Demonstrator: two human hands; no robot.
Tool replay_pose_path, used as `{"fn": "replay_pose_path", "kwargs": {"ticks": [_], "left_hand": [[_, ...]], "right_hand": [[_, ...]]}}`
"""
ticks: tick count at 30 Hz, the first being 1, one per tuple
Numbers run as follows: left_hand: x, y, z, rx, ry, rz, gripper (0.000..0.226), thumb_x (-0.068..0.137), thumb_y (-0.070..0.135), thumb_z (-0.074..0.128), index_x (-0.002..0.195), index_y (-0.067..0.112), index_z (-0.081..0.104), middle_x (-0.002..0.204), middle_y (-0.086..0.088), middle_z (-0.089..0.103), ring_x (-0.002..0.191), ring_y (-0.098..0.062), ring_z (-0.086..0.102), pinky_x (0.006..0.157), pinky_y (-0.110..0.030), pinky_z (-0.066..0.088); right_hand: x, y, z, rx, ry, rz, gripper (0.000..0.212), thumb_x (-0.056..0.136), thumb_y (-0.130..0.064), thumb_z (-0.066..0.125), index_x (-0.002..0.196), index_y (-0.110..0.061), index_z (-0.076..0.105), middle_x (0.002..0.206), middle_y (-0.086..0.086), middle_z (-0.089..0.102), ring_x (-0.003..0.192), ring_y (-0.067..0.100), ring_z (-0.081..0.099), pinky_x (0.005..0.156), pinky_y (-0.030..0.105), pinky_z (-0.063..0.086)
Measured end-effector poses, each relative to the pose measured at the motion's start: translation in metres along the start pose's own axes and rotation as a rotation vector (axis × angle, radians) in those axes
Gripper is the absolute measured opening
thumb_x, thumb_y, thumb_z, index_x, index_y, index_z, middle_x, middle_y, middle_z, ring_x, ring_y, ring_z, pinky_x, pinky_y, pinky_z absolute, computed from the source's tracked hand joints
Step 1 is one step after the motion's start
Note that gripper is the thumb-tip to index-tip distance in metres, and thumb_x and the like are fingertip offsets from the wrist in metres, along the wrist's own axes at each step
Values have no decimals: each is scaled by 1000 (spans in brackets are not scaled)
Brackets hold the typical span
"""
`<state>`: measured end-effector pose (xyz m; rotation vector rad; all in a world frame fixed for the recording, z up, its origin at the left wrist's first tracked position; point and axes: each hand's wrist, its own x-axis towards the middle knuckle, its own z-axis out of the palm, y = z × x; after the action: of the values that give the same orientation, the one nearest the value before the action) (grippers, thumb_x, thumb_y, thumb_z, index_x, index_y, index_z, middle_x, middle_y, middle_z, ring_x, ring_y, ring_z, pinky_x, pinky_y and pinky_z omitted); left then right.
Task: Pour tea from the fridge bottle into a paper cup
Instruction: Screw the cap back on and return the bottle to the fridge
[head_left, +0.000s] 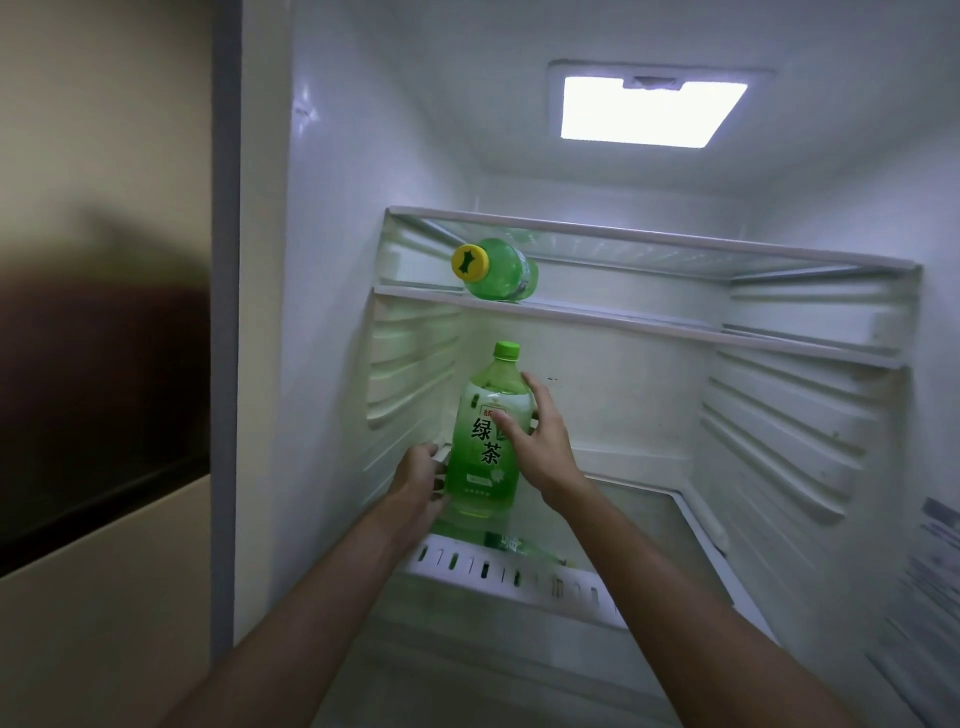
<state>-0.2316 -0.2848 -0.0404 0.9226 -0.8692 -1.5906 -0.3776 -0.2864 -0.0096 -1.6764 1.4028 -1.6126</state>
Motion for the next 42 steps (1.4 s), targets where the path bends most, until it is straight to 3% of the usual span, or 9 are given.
{"fn": "replay_pose_path", "kwargs": {"ticks": [4, 7, 13, 17, 20, 24, 30, 38, 42], "left_hand": [[6, 2, -2, 32, -4, -10, 38, 101, 29, 35, 112, -4, 50, 102, -24, 56, 94, -31, 58, 73, -37, 52], [3, 3, -1, 79, 0, 2, 35, 101, 28, 34, 115, 0, 49, 101, -20, 57, 93, -29, 58, 73, -36, 51], [-11, 6, 5, 361, -50, 120, 42, 103, 25, 29, 88, 10, 66, 91, -12, 69, 85, -22, 64, 76, -32, 51], [-30, 8, 4, 602, -97, 259, 46, 96, 41, 29, 104, 14, 66, 103, -10, 70, 95, -25, 67, 92, -45, 52], [-46, 9, 4, 782, -101, 373, 46, 97, 48, 26, 107, 16, 57, 105, -9, 65, 98, -28, 63, 92, -51, 50], [-72, 12, -3, 1093, -118, 538, 52, 93, 52, 26, 126, 18, 47, 127, -7, 53, 115, -27, 50, 102, -48, 40], [-125, 10, -22, 1357, -99, 694, 45, 100, 40, 32, 132, 12, 43, 127, -15, 50, 118, -34, 49, 99, -46, 42], [-209, -2, -66, 1630, -85, 785, 48, 100, 40, 29, 135, 8, 39, 136, -20, 45, 118, -35, 47, 94, -45, 43], [-242, -6, -82, 1718, -89, 831, 47, 100, 40, 28, 130, 7, 45, 129, -18, 51, 112, -33, 51, 89, -42, 44]], "right_hand": [[2, 0, 3, -31, -16, 6, 67, 92, -26, 66, 148, -33, 30, 143, 6, 48, 118, 22, 56, 95, 50, 53], [2, 0, 6, -85, -28, 13, 72, 86, -45, 66, 145, -47, 25, 151, 2, 40, 131, 26, 47, 101, 56, 48], [-5, -8, 3, -171, -68, 49, 89, 73, -66, 63, 145, -54, 11, 155, 3, 35, 137, 27, 40, 106, 57, 42], [-27, -21, -4, -217, -42, 67, 75, 95, -40, 57, 154, -35, 11, 154, 7, 34, 140, 27, 33, 112, 49, 35], [-48, -32, -11, -272, 8, 70, 68, 100, -28, 51, 156, -23, 14, 154, 9, 33, 139, 27, 34, 110, 40, 34], [-84, -47, -20, -510, 24, 66, 63, 102, -32, 45, 155, -20, 14, 154, 14, 32, 140, 30, 33, 112, 43, 31], [-156, -75, -28, -912, -87, 48, 63, 104, -36, 34, 156, -14, 6, 150, 16, 34, 132, 32, 40, 102, 45, 40], [-255, -117, -9, -1061, -77, 58, 59, 103, -37, 34, 154, -16, 13, 142, 14, 40, 126, 35, 41, 96, 48, 41], [-294, -133, -7, -1108, -95, 89, 56, 103, -38, 32, 153, -20, 15, 141, 15, 42, 123, 33, 45, 96, 49, 44]]}}
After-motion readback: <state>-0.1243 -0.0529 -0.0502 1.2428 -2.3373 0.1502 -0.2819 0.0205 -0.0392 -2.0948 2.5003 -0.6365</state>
